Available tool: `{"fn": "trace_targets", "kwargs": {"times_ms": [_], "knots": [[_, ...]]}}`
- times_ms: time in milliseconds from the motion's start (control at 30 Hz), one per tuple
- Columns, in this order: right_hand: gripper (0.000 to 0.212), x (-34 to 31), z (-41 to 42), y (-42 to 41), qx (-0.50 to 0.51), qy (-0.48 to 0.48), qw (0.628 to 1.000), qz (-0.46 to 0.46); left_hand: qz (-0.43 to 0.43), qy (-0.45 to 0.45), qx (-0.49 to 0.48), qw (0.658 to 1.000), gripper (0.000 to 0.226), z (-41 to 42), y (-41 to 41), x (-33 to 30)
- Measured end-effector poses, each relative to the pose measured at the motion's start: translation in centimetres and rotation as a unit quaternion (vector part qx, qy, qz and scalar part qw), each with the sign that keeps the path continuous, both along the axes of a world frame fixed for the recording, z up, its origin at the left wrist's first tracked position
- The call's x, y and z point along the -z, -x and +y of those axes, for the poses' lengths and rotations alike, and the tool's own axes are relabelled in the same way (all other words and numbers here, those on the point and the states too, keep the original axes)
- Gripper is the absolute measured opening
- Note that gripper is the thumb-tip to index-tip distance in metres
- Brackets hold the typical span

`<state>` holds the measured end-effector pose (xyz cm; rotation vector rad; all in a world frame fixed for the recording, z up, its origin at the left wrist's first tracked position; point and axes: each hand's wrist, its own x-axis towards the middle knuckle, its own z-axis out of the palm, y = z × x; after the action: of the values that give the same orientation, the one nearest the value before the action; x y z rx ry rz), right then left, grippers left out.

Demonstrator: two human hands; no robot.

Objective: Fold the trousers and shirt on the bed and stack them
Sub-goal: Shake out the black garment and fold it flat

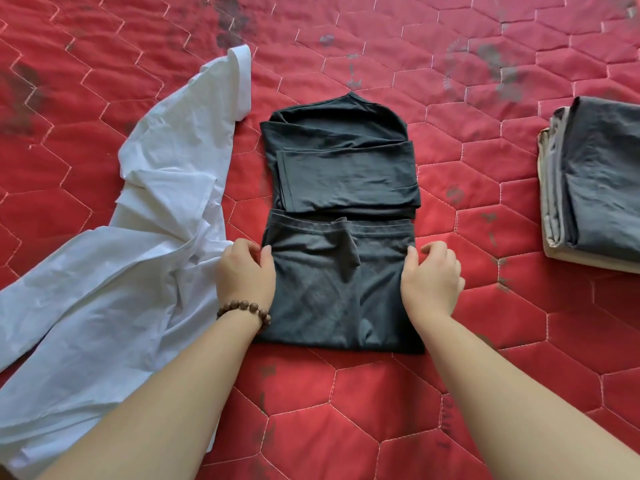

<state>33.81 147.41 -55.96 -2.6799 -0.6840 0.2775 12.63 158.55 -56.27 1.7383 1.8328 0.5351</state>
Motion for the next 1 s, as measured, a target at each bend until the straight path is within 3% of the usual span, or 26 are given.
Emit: {"fn": "trace_targets", "kwargs": {"times_ms": [100, 200, 300, 400, 467, 533, 600, 667, 733, 867, 1000], "knots": [[0.032, 0.0, 1.3, -0.2, -0.018, -0.019, 1.000, 0.008, -0.002, -0.010, 0.026, 1.000, 0.018, 0.7, -0.8, 0.2], [0.020, 0.3, 2.4, -1.2, -0.052, -0.015, 0.998, 0.018, 0.008, 0.008, 0.005, 1.000, 0.016, 2.2, -1.5, 0.4], [0.014, 0.2, 2.5, -2.4, -0.009, -0.045, 0.999, 0.023, 0.001, 0.027, -0.056, 0.998, 0.020, 3.2, -1.3, 0.5], [0.015, 0.3, 2.2, -2.5, 0.007, -0.042, 0.998, 0.054, -0.004, 0.026, -0.053, 0.998, 0.017, 2.9, -1.3, 0.5], [0.019, 0.1, 2.0, -2.1, 0.008, -0.034, 0.999, 0.026, -0.006, -0.006, -0.046, 0.999, 0.012, 2.4, -1.5, 0.0], [0.023, -0.4, 1.8, -1.2, -0.016, -0.062, 0.996, -0.065, 0.008, -0.107, 0.015, 0.994, 0.017, 1.5, -1.9, -0.6], [0.026, -0.5, 1.8, 0.9, -0.154, -0.109, 0.973, -0.137, 0.011, -0.192, 0.179, 0.965, 0.018, -0.3, -3.0, -0.9], [0.033, 0.5, 1.6, 3.4, -0.329, -0.119, 0.928, -0.127, 0.024, -0.196, 0.342, 0.919, 0.025, -2.3, -4.3, -0.1], [0.046, 1.7, 1.3, 4.6, -0.421, -0.059, 0.901, -0.086, 0.071, -0.160, 0.428, 0.887, 0.040, -3.2, -4.8, 1.1], [0.061, 3.0, 0.2, 1.9, -0.384, 0.088, 0.915, -0.090, 0.233, -0.115, 0.423, 0.868, 0.062, -1.8, -2.9, 2.2], [0.060, 2.0, -1.5, -0.2, -0.380, 0.124, 0.912, -0.091, 0.265, -0.069, 0.429, 0.861, 0.068, -1.1, -0.6, 1.6]]}}
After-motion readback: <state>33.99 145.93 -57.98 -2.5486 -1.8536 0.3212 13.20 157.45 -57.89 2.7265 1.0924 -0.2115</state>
